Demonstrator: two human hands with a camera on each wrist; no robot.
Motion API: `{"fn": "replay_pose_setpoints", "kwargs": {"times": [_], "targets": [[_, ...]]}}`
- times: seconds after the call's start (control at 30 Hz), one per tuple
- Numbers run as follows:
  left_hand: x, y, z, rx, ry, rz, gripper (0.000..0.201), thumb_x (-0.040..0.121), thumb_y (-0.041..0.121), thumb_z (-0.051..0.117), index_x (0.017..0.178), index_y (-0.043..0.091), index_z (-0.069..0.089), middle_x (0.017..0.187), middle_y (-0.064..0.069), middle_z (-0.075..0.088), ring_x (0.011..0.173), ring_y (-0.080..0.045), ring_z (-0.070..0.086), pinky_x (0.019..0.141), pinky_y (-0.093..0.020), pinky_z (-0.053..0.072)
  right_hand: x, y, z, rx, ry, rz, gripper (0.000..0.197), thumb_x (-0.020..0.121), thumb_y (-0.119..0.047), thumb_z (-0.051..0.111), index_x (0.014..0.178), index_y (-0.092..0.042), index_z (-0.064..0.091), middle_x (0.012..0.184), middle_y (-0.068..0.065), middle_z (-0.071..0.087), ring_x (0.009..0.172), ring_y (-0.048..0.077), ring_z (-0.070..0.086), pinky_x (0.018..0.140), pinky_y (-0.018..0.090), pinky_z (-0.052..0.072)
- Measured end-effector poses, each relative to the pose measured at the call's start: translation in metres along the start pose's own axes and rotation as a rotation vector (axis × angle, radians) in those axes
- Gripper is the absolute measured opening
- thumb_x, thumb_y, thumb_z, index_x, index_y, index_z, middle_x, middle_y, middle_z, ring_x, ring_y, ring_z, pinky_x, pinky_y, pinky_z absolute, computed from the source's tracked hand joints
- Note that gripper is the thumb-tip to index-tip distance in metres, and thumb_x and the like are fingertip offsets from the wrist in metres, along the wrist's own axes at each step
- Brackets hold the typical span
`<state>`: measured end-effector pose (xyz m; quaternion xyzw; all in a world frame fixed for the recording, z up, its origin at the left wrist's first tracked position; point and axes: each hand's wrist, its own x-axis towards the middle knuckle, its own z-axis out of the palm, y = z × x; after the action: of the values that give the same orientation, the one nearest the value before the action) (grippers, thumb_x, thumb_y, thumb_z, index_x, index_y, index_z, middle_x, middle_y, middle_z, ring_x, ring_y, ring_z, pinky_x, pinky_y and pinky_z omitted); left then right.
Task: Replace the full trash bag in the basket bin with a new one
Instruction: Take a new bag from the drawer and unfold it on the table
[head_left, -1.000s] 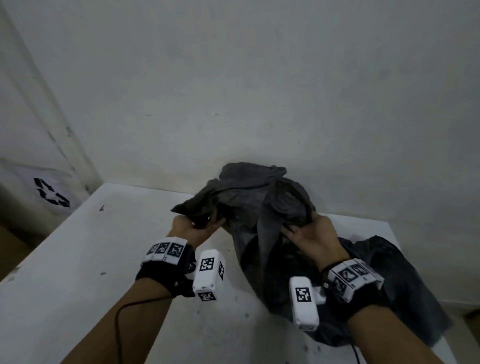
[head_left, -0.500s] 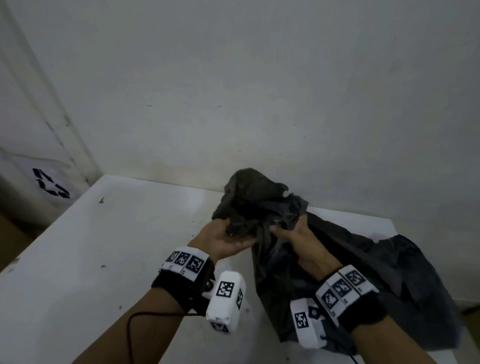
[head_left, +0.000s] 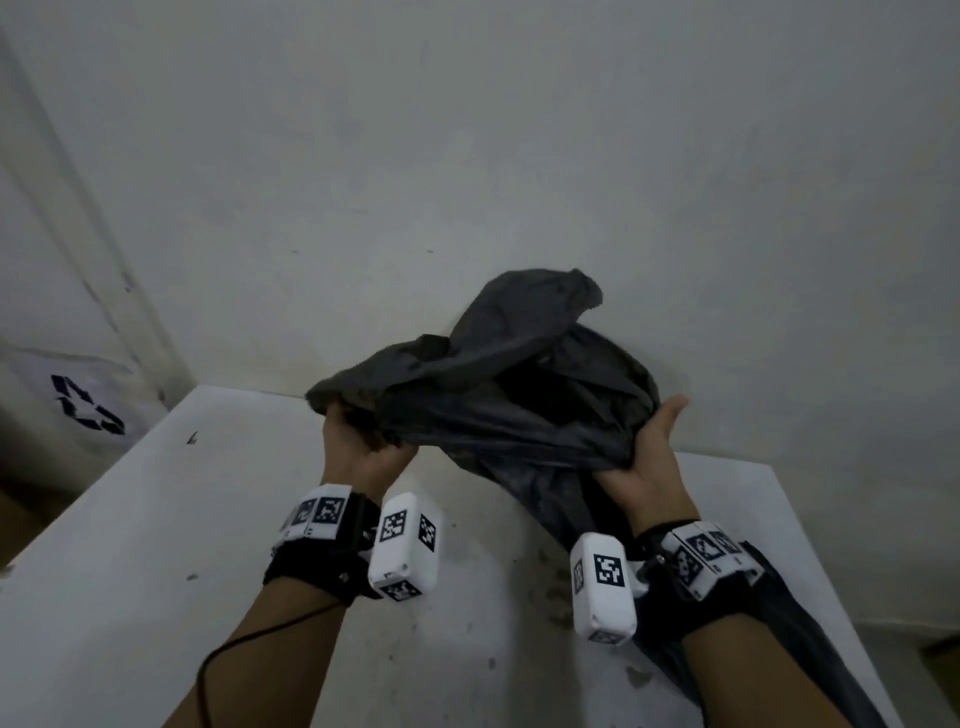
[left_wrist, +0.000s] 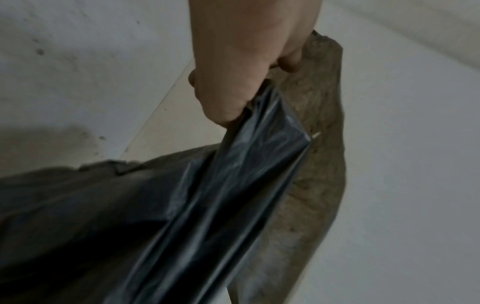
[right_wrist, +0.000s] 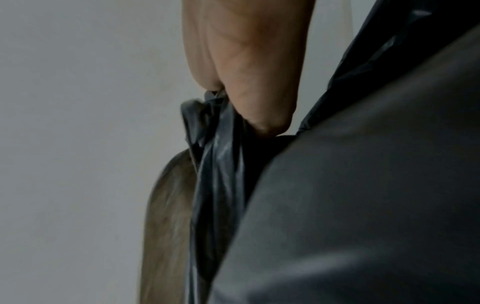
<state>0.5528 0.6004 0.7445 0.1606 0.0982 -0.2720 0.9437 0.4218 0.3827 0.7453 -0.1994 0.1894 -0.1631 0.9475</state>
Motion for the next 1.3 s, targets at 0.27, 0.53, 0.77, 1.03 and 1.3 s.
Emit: {"fn": "replay_pose_setpoints", "kwargs": {"times": [0.27,0.53,0.77,1.03,1.3], "targets": [[-0.011,-0.009,-0.016,0.707,0.256,0.028,0.048,0.095,0.033,0.049,0.14,0.018,0.04,0.144,-0.005,0.044,0.135,-0.025,0.039,0.102,-0.034,0.04,-0.008,0.025,-0.044,-0.25,0.192,0.138,0.065,0.094,-0.062,0.033,0.134,-0.015,0.053,0.131,0.016,0.06,0.107,0.038,0.064,0.082,0.049,0.057],[-0.007,-0.036,-0.005,0.7,-0.137,-0.121,0.035,0.092,0.028,0.047,0.116,0.004,0.056,0.101,-0.01,0.07,0.103,-0.031,0.059,0.087,-0.038,0.053,-0.025,0.01,-0.026,-1.899,0.163,-0.826,0.104,0.084,-0.036,0.07,0.152,-0.032,-0.009,0.161,0.007,0.0,0.148,0.031,0.007,0.115,0.05,0.021],[-0.02,-0.049,0.03,1.225,-0.32,-0.438,0.036,0.092,0.03,0.054,0.118,0.007,0.061,0.104,-0.01,0.071,0.089,-0.021,0.069,0.076,-0.029,0.056,-0.015,0.005,0.015,-2.43,-0.429,-0.569,0.1,0.066,-0.086,0.035,0.148,-0.03,0.028,0.161,-0.012,-0.004,0.148,0.014,-0.01,0.118,0.045,0.007],[-0.015,-0.017,0.0,0.779,-0.236,-0.475,0.066,0.085,0.065,0.041,0.11,0.01,0.069,0.112,-0.011,0.069,0.1,-0.023,0.067,0.083,-0.032,0.055,-0.008,-0.01,0.039,-1.612,-0.251,-0.246,0.052,0.098,-0.051,0.032,0.072,-0.021,0.066,0.07,-0.014,0.067,0.062,-0.006,0.062,0.059,0.013,0.044],[-0.007,-0.027,-0.005,1.655,-0.083,0.458,0.038,0.095,0.052,0.042,0.113,0.025,0.061,0.117,0.005,0.062,0.109,-0.011,0.057,0.097,-0.026,0.046,-0.007,0.014,0.053,-1.792,-0.263,-0.102,0.062,0.096,-0.059,0.01,0.081,-0.012,0.048,0.079,0.009,0.046,0.076,0.018,0.043,0.07,0.029,0.03]]}}
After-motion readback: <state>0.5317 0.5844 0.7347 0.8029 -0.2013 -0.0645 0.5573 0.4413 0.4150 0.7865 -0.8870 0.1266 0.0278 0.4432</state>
